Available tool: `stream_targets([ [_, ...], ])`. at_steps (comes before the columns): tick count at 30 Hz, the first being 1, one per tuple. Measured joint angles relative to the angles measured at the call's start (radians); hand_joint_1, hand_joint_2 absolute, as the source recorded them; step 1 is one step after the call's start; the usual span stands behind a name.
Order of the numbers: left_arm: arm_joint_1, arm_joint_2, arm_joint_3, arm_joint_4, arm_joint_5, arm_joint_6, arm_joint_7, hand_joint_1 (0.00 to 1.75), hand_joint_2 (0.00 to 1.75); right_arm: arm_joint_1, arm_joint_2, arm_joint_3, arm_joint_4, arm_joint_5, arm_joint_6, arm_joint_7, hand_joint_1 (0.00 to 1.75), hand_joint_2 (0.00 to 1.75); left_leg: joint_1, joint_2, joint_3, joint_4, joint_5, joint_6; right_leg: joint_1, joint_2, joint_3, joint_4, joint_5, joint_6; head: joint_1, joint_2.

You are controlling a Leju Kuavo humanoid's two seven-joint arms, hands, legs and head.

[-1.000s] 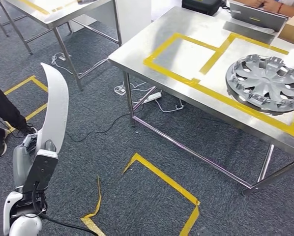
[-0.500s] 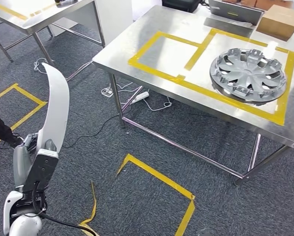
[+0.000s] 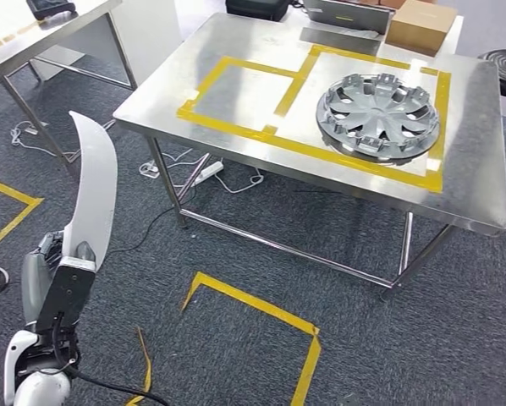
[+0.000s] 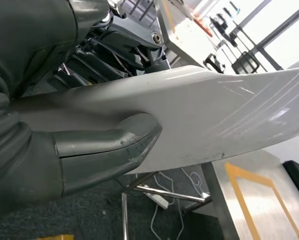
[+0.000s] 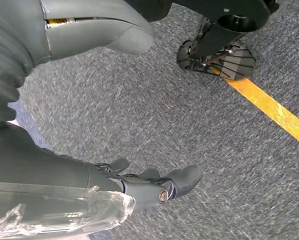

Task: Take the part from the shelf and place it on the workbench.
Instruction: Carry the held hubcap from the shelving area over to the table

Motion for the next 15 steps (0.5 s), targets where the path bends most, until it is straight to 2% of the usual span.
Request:
stream_targets([
  [2,0.000,-0.001,0.001,0.000,0.002,-0.001,0.000,1.75,1.75,0.005,0.000,0.000,0.000,0.000,0.000,0.000,0.00,1.75,-0.002,0.009,0.000,-0.006,0.001,0.012,-0.003,0.009,-0.006,-0.004,0.004,0.012,0.000,0.000],
  [4,-0.001,-0.003,0.002,-0.001,0.002,-0.002,0.000,1.75,1.75,0.008,0.000,0.000,0.000,0.000,0.000,0.000,0.00,1.75,0.000,0.025,0.002,-0.011,0.005,0.027,-0.002,-0.020,-0.023,0.024,-0.015,0.022,0.005,0.000],
  [6,0.001,-0.004,0.003,-0.002,0.004,-0.003,0.000,1.75,1.75,0.006,0.000,0.000,0.000,0.000,0.000,0.000,0.00,1.75,0.000,0.042,0.002,-0.013,0.005,0.036,0.000,-0.065,-0.072,0.131,-0.073,0.029,0.011,0.000],
  [7,0.002,-0.005,0.003,-0.002,0.006,-0.004,-0.001,1.75,1.75,0.004,0.000,0.000,0.000,0.000,0.000,0.000,0.00,1.75,-0.002,0.050,0.002,-0.012,0.004,0.038,0.000,-0.076,-0.105,0.201,-0.106,0.032,0.012,0.000],
  [8,0.003,-0.006,0.003,-0.002,0.011,-0.006,-0.003,1.75,1.75,0.004,0.000,0.000,0.000,0.000,0.000,0.000,0.00,1.75,-0.003,0.059,0.003,-0.012,0.004,0.039,-0.001,-0.081,-0.131,0.257,-0.126,0.033,0.012,0.000],
  [9,0.003,-0.008,0.004,-0.002,0.019,-0.009,-0.006,1.75,1.75,0.004,0.000,0.000,0.000,0.000,0.000,0.001,0.00,1.75,-0.003,0.068,0.003,-0.012,0.003,0.039,-0.001,-0.083,-0.142,0.282,-0.129,0.034,0.012,0.000],
  [10,0.003,-0.009,0.004,-0.002,0.029,-0.014,-0.011,1.75,1.75,0.005,0.000,0.000,0.000,0.001,0.000,0.001,0.00,1.75,-0.004,0.075,0.005,-0.012,0.002,0.039,-0.001,-0.085,-0.132,0.266,-0.112,0.034,0.012,0.000],
  [12,0.003,-0.012,0.005,-0.002,0.051,-0.025,-0.022,1.75,1.75,0.005,0.000,0.000,0.000,0.002,0.000,0.001,0.00,1.75,-0.004,0.089,0.010,-0.011,-0.002,0.035,0.000,-0.104,-0.063,0.139,-0.048,0.031,0.012,0.000],
  [13,0.003,-0.013,0.005,-0.003,0.058,-0.029,-0.027,1.75,1.75,0.004,0.000,0.000,0.000,0.003,0.000,0.001,0.00,1.75,-0.007,0.094,0.012,-0.010,-0.004,0.031,0.002,-0.119,-0.025,0.071,-0.027,0.028,0.012,0.000],
  [14,0.004,-0.013,0.006,-0.003,0.064,-0.032,-0.032,1.75,1.75,0.002,0.000,0.000,0.000,0.003,0.000,0.001,0.00,1.75,-0.009,0.099,0.014,-0.008,-0.006,0.027,0.004,-0.130,0.001,0.026,-0.015,0.024,0.011,0.000],
  [15,0.004,-0.013,0.007,-0.003,0.068,-0.034,-0.036,1.75,1.75,0.000,0.000,0.000,0.000,0.003,0.001,0.000,0.00,1.75,-0.012,0.104,0.015,-0.008,-0.007,0.022,0.007,-0.136,0.012,0.004,-0.014,0.019,0.011,0.000],
])
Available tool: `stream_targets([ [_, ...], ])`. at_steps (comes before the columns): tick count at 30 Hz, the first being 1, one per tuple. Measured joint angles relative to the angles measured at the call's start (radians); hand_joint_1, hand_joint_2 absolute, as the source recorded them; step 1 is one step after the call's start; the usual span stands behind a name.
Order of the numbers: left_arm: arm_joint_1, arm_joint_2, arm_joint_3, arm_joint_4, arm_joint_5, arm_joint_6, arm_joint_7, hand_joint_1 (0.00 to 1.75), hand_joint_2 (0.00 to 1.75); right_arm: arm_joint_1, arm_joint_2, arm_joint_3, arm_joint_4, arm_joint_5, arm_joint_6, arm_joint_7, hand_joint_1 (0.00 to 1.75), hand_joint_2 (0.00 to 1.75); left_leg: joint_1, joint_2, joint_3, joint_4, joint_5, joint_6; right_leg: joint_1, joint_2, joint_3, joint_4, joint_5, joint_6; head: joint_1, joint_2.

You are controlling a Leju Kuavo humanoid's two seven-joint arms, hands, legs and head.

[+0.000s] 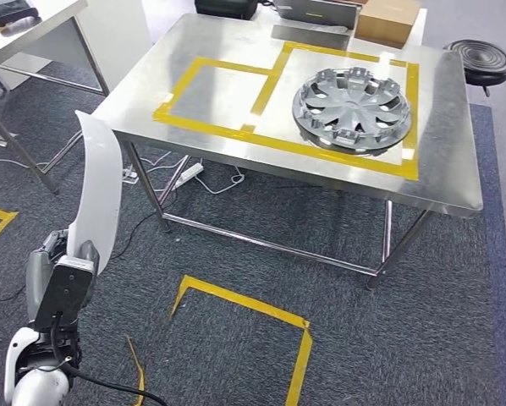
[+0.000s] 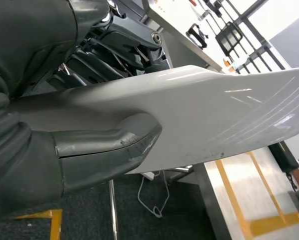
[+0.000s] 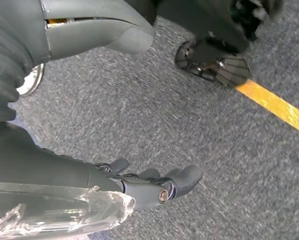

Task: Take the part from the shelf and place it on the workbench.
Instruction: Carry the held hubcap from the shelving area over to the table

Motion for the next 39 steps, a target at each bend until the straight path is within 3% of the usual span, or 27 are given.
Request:
stream_targets([
  [2,0.001,0.000,0.003,-0.001,0.009,-0.004,-0.008,1.75,1.75,0.001,0.000,0.000,0.000,0.000,0.001,0.000,0.00,1.75,-0.001,0.009,0.002,-0.002,0.001,-0.009,0.002,0.010,-0.001,-0.004,0.000,-0.012,-0.001,0.000],
  [4,0.001,0.000,0.010,-0.003,0.019,-0.009,-0.019,1.75,1.75,0.002,0.000,0.000,0.000,0.001,0.004,0.000,0.00,1.75,0.002,-0.004,-0.004,0.014,-0.016,-0.021,-0.001,0.021,-0.001,-0.007,0.004,-0.025,-0.002,0.000],
  [6,0.002,0.001,0.020,-0.005,0.030,-0.017,-0.032,1.75,1.75,0.000,0.000,0.000,0.000,0.002,0.009,0.000,0.00,1.75,0.004,-0.033,-0.046,0.106,-0.071,-0.029,-0.006,0.030,0.000,-0.010,0.006,-0.035,-0.005,0.000],
  [8,0.004,0.001,0.029,-0.005,0.038,-0.023,-0.042,1.75,1.75,0.000,0.000,0.000,0.000,0.007,0.012,-0.001,0.00,1.75,0.004,-0.045,-0.113,0.244,-0.127,-0.032,-0.007,0.038,-0.001,-0.010,0.006,-0.039,-0.007,0.000],
  [9,0.006,0.000,0.033,-0.005,0.039,-0.024,-0.045,1.75,1.75,0.000,0.000,0.000,0.000,0.010,0.013,-0.002,0.00,1.75,0.004,-0.046,-0.135,0.283,-0.133,-0.033,-0.007,0.043,0.000,-0.010,0.006,-0.040,-0.007,0.000],
  [10,0.007,0.000,0.038,-0.005,0.040,-0.025,-0.047,1.75,1.75,0.000,0.000,0.000,0.000,0.014,0.014,-0.003,0.00,1.75,0.004,-0.047,-0.140,0.283,-0.117,-0.032,-0.007,0.048,0.000,-0.010,0.006,-0.039,-0.007,0.000],
  [11,0.008,0.000,0.042,-0.005,0.040,-0.026,-0.048,1.75,1.75,0.000,0.000,0.000,0.000,0.016,0.014,-0.004,0.00,1.75,0.005,-0.047,-0.124,0.245,-0.085,-0.031,-0.008,0.052,0.001,-0.010,0.006,-0.039,-0.007,0.000],
  [13,0.008,0.000,0.047,-0.005,0.040,-0.027,-0.050,1.75,1.75,0.000,0.000,0.000,0.000,0.016,0.015,-0.005,0.00,1.75,0.006,-0.048,-0.063,0.108,-0.014,-0.028,-0.007,0.060,0.003,-0.008,0.005,-0.034,-0.008,0.000],
  [14,0.007,0.000,0.048,-0.005,0.040,-0.027,-0.051,1.75,1.75,-0.001,0.000,0.000,0.000,0.016,0.016,-0.006,0.00,1.75,0.006,-0.050,-0.038,0.052,0.005,-0.026,-0.006,0.064,0.001,-0.006,0.004,-0.030,-0.008,0.000],
  [16,0.008,0.000,0.048,-0.005,0.040,-0.027,-0.053,1.75,1.75,0.000,0.000,0.000,0.000,0.016,0.016,-0.006,0.00,1.75,0.004,-0.054,-0.019,0.004,0.012,-0.018,-0.003,0.068,-0.003,-0.006,0.005,-0.018,-0.008,0.000],
  [19,0.008,-0.001,0.049,-0.005,0.039,-0.027,-0.054,1.75,1.75,0.002,0.000,0.000,0.000,0.016,0.016,-0.008,0.00,1.75,0.005,-0.053,-0.020,-0.002,0.018,0.002,-0.006,0.065,-0.011,0.003,-0.004,-0.002,-0.006,0.000],
  [21,0.008,-0.003,0.050,-0.005,0.039,-0.027,-0.054,1.75,1.75,0.002,0.000,0.000,0.000,0.017,0.016,-0.010,0.00,1.75,0.008,-0.052,-0.020,-0.005,0.021,0.012,-0.007,0.056,-0.052,0.091,-0.055,0.007,-0.002,0.000],
  [23,0.009,-0.005,0.051,-0.005,0.037,-0.027,-0.055,1.75,1.75,0.002,0.000,0.000,0.000,0.018,0.015,-0.010,0.00,1.75,0.007,-0.052,-0.021,-0.004,0.021,0.016,-0.008,0.052,-0.117,0.233,-0.118,0.012,0.001,0.000],
  [24,0.009,-0.005,0.052,-0.005,0.035,-0.028,-0.056,1.75,1.75,0.003,0.000,0.000,0.000,0.019,0.015,-0.008,0.00,1.75,0.007,-0.052,-0.021,-0.004,0.021,0.016,-0.008,0.051,-0.140,0.282,-0.132,0.012,0.000,0.000],
  [25,0.009,-0.006,0.054,-0.005,0.034,-0.029,-0.058,1.75,1.75,0.004,0.000,0.000,0.000,0.019,0.014,-0.006,0.00,1.75,0.006,-0.052,-0.020,-0.004,0.021,0.016,-0.008,0.051,-0.146,0.294,-0.127,0.011,0.001,0.000],
  [26,0.009,-0.007,0.055,-0.005,0.034,-0.030,-0.059,1.75,1.75,0.004,0.000,0.000,0.000,0.019,0.014,-0.005,0.00,1.75,0.006,-0.052,-0.019,-0.004,0.021,0.016,-0.007,0.051,-0.132,0.264,-0.104,0.009,0.001,0.000],
  [28,0.009,-0.008,0.059,-0.005,0.033,-0.030,-0.060,1.75,1.75,0.003,0.000,0.000,0.000,0.020,0.012,-0.003,0.00,1.75,0.006,-0.053,-0.017,-0.004,0.020,0.013,-0.007,0.049,-0.060,0.120,-0.038,0.003,0.001,0.000],
  [30,0.009,-0.010,0.064,-0.005,0.032,-0.030,-0.062,1.75,1.75,0.000,0.000,0.001,0.000,0.020,0.011,-0.003,0.00,1.75,0.003,-0.053,-0.017,-0.002,0.019,0.005,-0.005,0.047,-0.001,0.011,-0.006,-0.003,0.000,0.000],
  [33,0.009,-0.011,0.069,-0.005,0.032,-0.030,-0.063,1.75,1.75,0.001,0.000,0.001,0.000,0.021,0.010,-0.002,0.00,1.75,0.003,-0.053,-0.019,-0.004,0.022,-0.012,-0.002,0.050,0.006,-0.007,-0.002,-0.018,-0.001,0.000],
  [35,0.009,-0.012,0.071,-0.006,0.031,-0.030,-0.064,1.75,1.75,0.001,0.000,0.001,0.000,0.026,0.009,-0.002,0.00,1.75,0.005,-0.053,-0.028,0.016,0.003,-0.023,-0.005,0.051,0.007,-0.012,0.003,-0.030,-0.002,0.000],
  [36,0.009,-0.012,0.072,-0.006,0.030,-0.030,-0.066,1.75,1.75,0.000,0.000,0.001,0.000,0.030,0.009,-0.002,0.00,1.75,0.005,-0.053,-0.046,0.056,-0.023,-0.027,-0.007,0.051,0.007,-0.014,0.004,-0.035,-0.003,0.000],
  [39,0.011,-0.013,0.072,-0.007,0.027,-0.030,-0.070,1.75,1.75,0.001,0.000,0.001,0.000,0.035,0.008,0.000,0.00,1.75,0.006,-0.053,-0.136,0.249,-0.109,-0.036,-0.007,0.052,0.006,-0.014,0.000,-0.044,-0.006,0.000],
])
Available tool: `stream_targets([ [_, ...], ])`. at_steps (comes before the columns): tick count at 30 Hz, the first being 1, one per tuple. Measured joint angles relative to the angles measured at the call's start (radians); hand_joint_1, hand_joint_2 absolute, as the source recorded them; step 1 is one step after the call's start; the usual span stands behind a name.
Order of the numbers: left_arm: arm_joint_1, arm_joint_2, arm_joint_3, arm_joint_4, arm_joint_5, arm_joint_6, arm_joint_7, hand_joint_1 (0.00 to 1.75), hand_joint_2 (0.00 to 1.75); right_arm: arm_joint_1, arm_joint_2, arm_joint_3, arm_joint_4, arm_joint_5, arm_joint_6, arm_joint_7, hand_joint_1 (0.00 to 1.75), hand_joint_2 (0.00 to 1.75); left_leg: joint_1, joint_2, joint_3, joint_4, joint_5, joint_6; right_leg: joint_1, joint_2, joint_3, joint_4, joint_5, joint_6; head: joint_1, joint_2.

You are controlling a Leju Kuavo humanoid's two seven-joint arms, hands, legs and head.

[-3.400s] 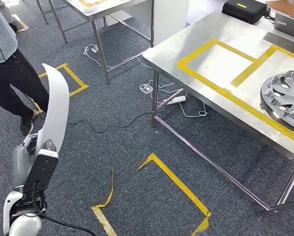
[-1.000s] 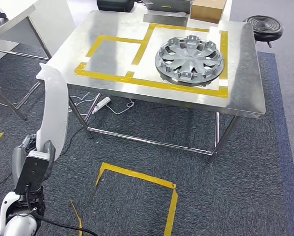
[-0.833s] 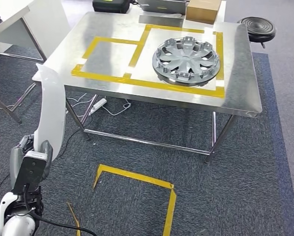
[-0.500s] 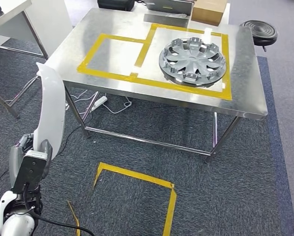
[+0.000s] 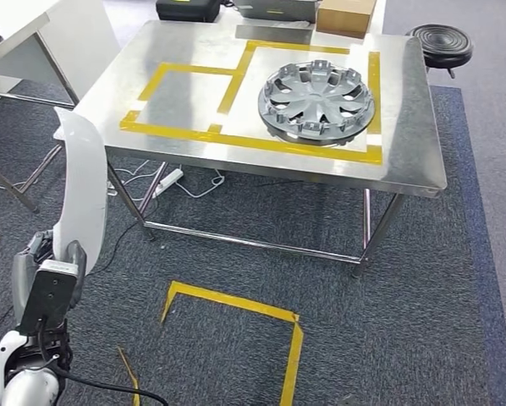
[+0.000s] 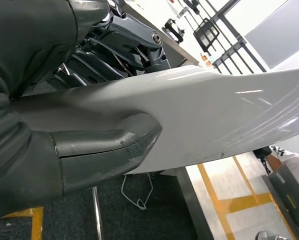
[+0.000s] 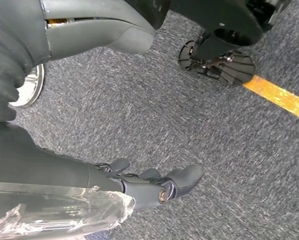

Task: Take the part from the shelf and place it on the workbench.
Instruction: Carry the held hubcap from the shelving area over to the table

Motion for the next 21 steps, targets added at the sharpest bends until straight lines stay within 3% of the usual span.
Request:
stream_targets([
  [1,0.001,0.000,0.000,0.000,0.000,0.000,0.000,1.75,1.75,0.001,0.000,0.000,0.000,0.000,0.000,0.000,0.00,1.75,0.000,0.000,-0.016,0.030,-0.002,0.000,0.001,0.001,0.000,0.000,-0.001,-0.001,0.000,0.000],
  [2,0.002,0.000,0.000,0.000,0.000,0.000,-0.001,1.75,1.75,0.001,0.000,0.000,0.000,0.000,-0.001,0.001,0.00,1.75,0.000,0.000,-0.013,0.023,0.013,0.001,0.001,0.001,0.001,0.000,-0.002,-0.001,0.000,0.000],
  [4,0.002,0.000,0.001,0.000,0.000,0.000,-0.001,1.75,1.75,0.000,0.000,0.000,0.000,0.000,-0.001,0.001,0.00,1.75,-0.001,0.000,0.042,-0.090,0.080,0.008,0.002,0.004,0.005,0.000,-0.003,0.002,-0.001,0.000],
  [6,0.000,0.000,0.001,0.000,0.000,0.000,-0.002,1.75,1.75,0.000,0.000,0.000,0.000,0.000,-0.001,0.001,0.00,1.75,-0.003,0.000,0.104,-0.215,0.120,0.018,0.006,0.006,0.007,0.002,-0.007,0.011,0.000,0.000],
  [8,0.000,-0.001,0.001,-0.001,0.000,0.000,-0.002,1.75,1.75,0.000,0.000,0.000,0.000,0.000,0.000,0.002,0.00,1.75,-0.004,-0.001,0.122,-0.258,0.118,0.027,0.009,0.007,0.008,0.003,-0.007,0.023,0.001,0.000],
  [11,0.000,-0.002,0.002,-0.001,0.000,0.001,-0.002,1.75,1.75,0.000,0.000,0.000,0.000,0.000,0.001,0.003,0.00,1.75,0.000,-0.002,0.131,-0.261,0.115,0.044,0.008,0.004,0.000,0.031,-0.017,0.039,0.003,0.000],
  [13,0.001,-0.002,0.003,-0.001,-0.001,0.002,-0.002,1.75,1.75,-0.001,0.000,0.001,0.000,0.000,0.001,0.003,0.00,1.75,0.001,-0.002,0.139,-0.261,0.110,0.052,0.006,0.001,-0.046,0.121,-0.063,0.047,0.007,0.000],
  [15,0.001,-0.003,0.003,-0.002,0.000,0.002,-0.003,1.75,1.75,0.000,0.000,0.001,0.000,0.000,0.001,0.003,0.00,1.75,0.001,-0.002,0.144,-0.261,0.103,0.056,0.004,0.000,-0.119,0.250,-0.113,0.053,0.010,0.000],
  [16,0.002,-0.003,0.003,-0.002,0.000,0.002,-0.003,1.75,1.75,0.002,0.000,0.001,0.000,0.000,0.001,0.003,0.00,1.75,0.001,-0.002,0.149,-0.260,0.099,0.057,0.004,0.000,-0.145,0.287,-0.120,0.055,0.010,0.000],
  [17,0.002,-0.003,0.003,-0.002,0.000,0.002,-0.003,1.75,1.75,0.004,0.000,0.001,0.000,0.000,0.001,0.003,0.00,1.75,0.001,-0.003,0.156,-0.260,0.094,0.056,0.004,0.000,-0.152,0.285,-0.107,0.055,0.010,0.000],
  [18,0.003,-0.004,0.004,-0.002,-0.001,0.002,-0.003,1.75,1.75,0.005,0.000,0.001,0.000,0.000,0.001,0.003,0.00,1.75,0.002,-0.003,0.165,-0.260,0.088,0.053,0.003,0.000,-0.139,0.246,-0.073,0.055,0.010,0.000],
  [20,0.003,-0.004,0.004,-0.002,-0.001,0.002,-0.003,1.75,1.75,0.005,0.000,0.001,0.000,0.000,0.001,0.003,0.00,1.75,0.004,-0.004,0.186,-0.260,0.072,0.045,0.004,-0.002,-0.086,0.113,0.004,0.054,0.011,0.000],
  [21,0.003,-0.004,0.004,-0.002,-0.001,0.002,-0.003,1.75,1.75,0.004,0.000,0.002,0.001,0.000,0.001,0.003,0.00,1.75,0.003,-0.003,0.191,-0.260,0.066,0.040,0.005,-0.003,-0.065,0.061,0.020,0.049,0.012,0.000],
])
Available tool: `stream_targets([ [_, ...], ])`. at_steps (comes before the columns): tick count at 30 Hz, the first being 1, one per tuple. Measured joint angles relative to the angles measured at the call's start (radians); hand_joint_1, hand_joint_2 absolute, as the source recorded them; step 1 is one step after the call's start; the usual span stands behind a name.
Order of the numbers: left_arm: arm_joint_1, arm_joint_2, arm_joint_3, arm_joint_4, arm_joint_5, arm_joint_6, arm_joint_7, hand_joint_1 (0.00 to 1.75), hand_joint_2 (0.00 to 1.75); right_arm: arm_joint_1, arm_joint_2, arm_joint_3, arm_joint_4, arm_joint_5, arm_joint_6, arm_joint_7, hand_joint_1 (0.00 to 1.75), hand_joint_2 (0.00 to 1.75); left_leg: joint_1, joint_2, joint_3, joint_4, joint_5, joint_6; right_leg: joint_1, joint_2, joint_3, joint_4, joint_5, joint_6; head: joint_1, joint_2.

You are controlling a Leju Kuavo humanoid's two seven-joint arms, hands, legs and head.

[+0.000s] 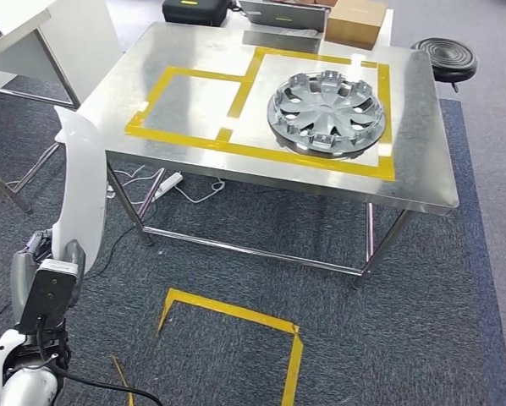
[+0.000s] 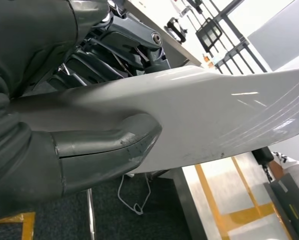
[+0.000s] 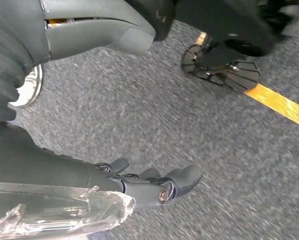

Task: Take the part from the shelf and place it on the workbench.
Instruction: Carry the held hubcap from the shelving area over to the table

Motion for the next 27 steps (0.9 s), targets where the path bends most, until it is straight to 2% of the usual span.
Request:
stream_targets([
  [1,0.000,0.000,0.000,-0.001,0.000,0.000,0.000,1.75,1.75,0.000,0.000,0.000,0.000,0.000,0.000,0.000,0.00,1.75,-0.001,0.000,0.002,0.000,-0.004,-0.005,0.002,0.000,0.012,-0.030,0.006,-0.006,0.000,0.000],
  [2,0.000,0.000,0.001,-0.001,0.000,0.000,0.000,1.75,1.75,0.000,0.000,0.001,0.001,0.000,0.000,0.000,0.00,1.75,-0.002,0.000,0.001,0.000,-0.006,-0.010,0.003,0.000,0.015,-0.037,-0.003,-0.013,-0.002,0.000],
  [4,0.000,0.000,0.001,-0.002,0.000,-0.001,0.000,1.75,1.75,0.002,0.000,0.001,0.001,0.000,0.000,0.000,0.00,1.75,-0.003,0.000,-0.002,0.006,-0.004,-0.018,0.002,0.001,0.023,-0.043,-0.002,-0.027,-0.006,0.000],
  [5,-0.001,-0.001,0.001,-0.002,0.000,-0.001,0.000,1.75,1.75,0.004,0.000,0.001,0.001,0.000,0.000,0.000,0.00,1.75,-0.003,0.000,-0.013,0.028,-0.003,-0.022,0.000,0.002,0.028,-0.045,-0.004,-0.032,-0.008,0.000],
  [7,-0.002,-0.001,0.001,-0.002,0.000,-0.001,-0.001,1.75,1.75,0.004,0.000,0.002,0.001,0.000,0.000,0.000,0.00,1.75,-0.002,0.000,-0.071,0.127,-0.023,-0.031,-0.003,0.004,0.041,-0.050,-0.012,-0.043,-0.011,0.000],
  [9,-0.001,-0.001,0.002,-0.002,0.000,-0.001,-0.001,1.75,1.75,0.005,0.000,0.002,0.001,0.000,0.000,0.000,0.00,1.75,-0.002,0.000,-0.153,0.250,-0.074,-0.038,-0.003,0.005,0.053,-0.051,-0.024,-0.050,-0.014,0.000],
  [10,0.000,-0.001,0.002,-0.002,0.000,-0.001,-0.001,1.75,1.75,0.006,0.000,0.002,0.001,0.000,0.000,0.000,0.00,1.75,-0.002,0.001,-0.184,0.285,-0.089,-0.038,-0.002,0.006,0.061,-0.051,-0.031,-0.052,-0.014,0.000],
  [11,0.000,-0.001,0.003,-0.002,0.000,-0.001,-0.001,1.75,1.75,0.007,0.000,0.002,0.001,0.000,0.000,0.000,0.00,1.75,-0.003,0.000,-0.199,0.290,-0.082,-0.037,-0.002,0.007,0.071,-0.051,-0.039,-0.052,-0.014,0.000],
  [12,0.000,-0.001,0.003,-0.002,0.001,-0.001,-0.001,1.75,1.75,0.008,0.000,0.002,0.001,0.000,0.001,0.000,0.00,1.75,-0.003,0.000,-0.198,0.261,-0.049,-0.033,-0.001,0.009,0.083,-0.051,-0.047,-0.052,-0.014,0.000],
  [14,0.001,-0.001,0.004,-0.003,0.003,-0.001,-0.001,1.75,1.75,0.007,0.000,0.002,0.001,0.000,0.002,0.000,0.00,1.75,-0.006,0.000,-0.165,0.142,0.053,-0.022,-0.001,0.011,0.105,-0.052,-0.063,-0.048,-0.014,0.000],
  [15,0.001,-0.001,0.006,-0.003,0.005,-0.001,-0.001,1.75,1.75,0.007,0.000,0.002,0.001,0.000,0.003,0.001,0.00,1.75,-0.009,0.001,-0.148,0.085,0.075,-0.017,0.000,0.013,0.113,-0.052,-0.070,-0.044,-0.014,0.000],
  [16,0.001,-0.001,0.007,-0.004,0.005,-0.001,-0.001,1.75,1.75,0.006,0.001,0.002,0.001,0.000,0.004,0.002,0.00,1.75,-0.011,0.001,-0.137,0.048,0.084,-0.012,0.001,0.013,0.116,-0.052,-0.078,-0.038,-0.015,0.000],
  [18,0.003,-0.001,0.011,-0.005,0.006,0.000,-0.001,1.75,1.75,0.005,0.001,0.002,0.001,0.000,0.005,0.004,0.00,1.75,-0.013,0.000,-0.128,0.023,0.069,-0.003,0.004,0.013,0.126,-0.048,-0.086,-0.025,-0.016,0.000],
  [20,0.006,-0.002,0.013,-0.007,0.006,0.000,-0.001,1.75,1.75,0.003,0.001,0.002,0.001,0.000,0.006,0.004,0.00,1.75,-0.008,-0.001,-0.115,0.020,0.074,0.006,0.005,0.009,0.132,-0.038,-0.099,-0.013,-0.016,0.000],
  [21,0.006,-0.002,0.015,-0.007,0.007,0.000,-0.002,1.75,1.75,0.001,0.001,0.002,0.001,0.000,0.006,0.003,0.00,1.75,-0.006,-0.001,-0.106,0.020,0.071,0.011,0.005,0.007,0.122,-0.015,-0.109,-0.008,-0.013,0.000],
  [22,0.006,-0.003,0.015,-0.008,0.007,0.000,-0.002,1.75,1.75,-0.001,0.001,0.003,0.001,0.000,0.007,0.003,0.00,1.75,-0.005,0.000,-0.098,0.019,0.068,0.016,0.003,0.006,0.097,0.031,-0.123,-0.002,-0.011,0.000],
  [25,0.007,-0.005,0.017,-0.009,0.006,-0.002,-0.002,1.75,1.75,-0.002,0.001,0.003,0.001,0.000,0.007,0.001,0.00,1.75,-0.004,0.000,-0.081,0.019,0.049,0.022,-0.001,0.004,-0.023,0.214,-0.185,0.010,-0.006,0.000],
  [26,0.007,-0.006,0.017,-0.009,0.006,-0.002,-0.002,1.75,1.75,0.000,0.001,0.003,0.001,0.000,0.008,0.001,0.00,1.75,-0.004,-0.001,-0.073,0.019,0.041,0.021,-0.002,0.003,-0.048,0.235,-0.189,0.012,-0.006,0.000],
  [27,0.008,-0.006,0.017,-0.009,0.007,-0.002,-0.002,1.75,1.75,0.002,0.000,0.003,0.001,0.000,0.008,0.001,0.00,1.75,-0.003,-0.002,-0.063,0.019,0.033,0.019,-0.002,0.003,-0.055,0.218,-0.169,0.014,-0.005,0.000],
])
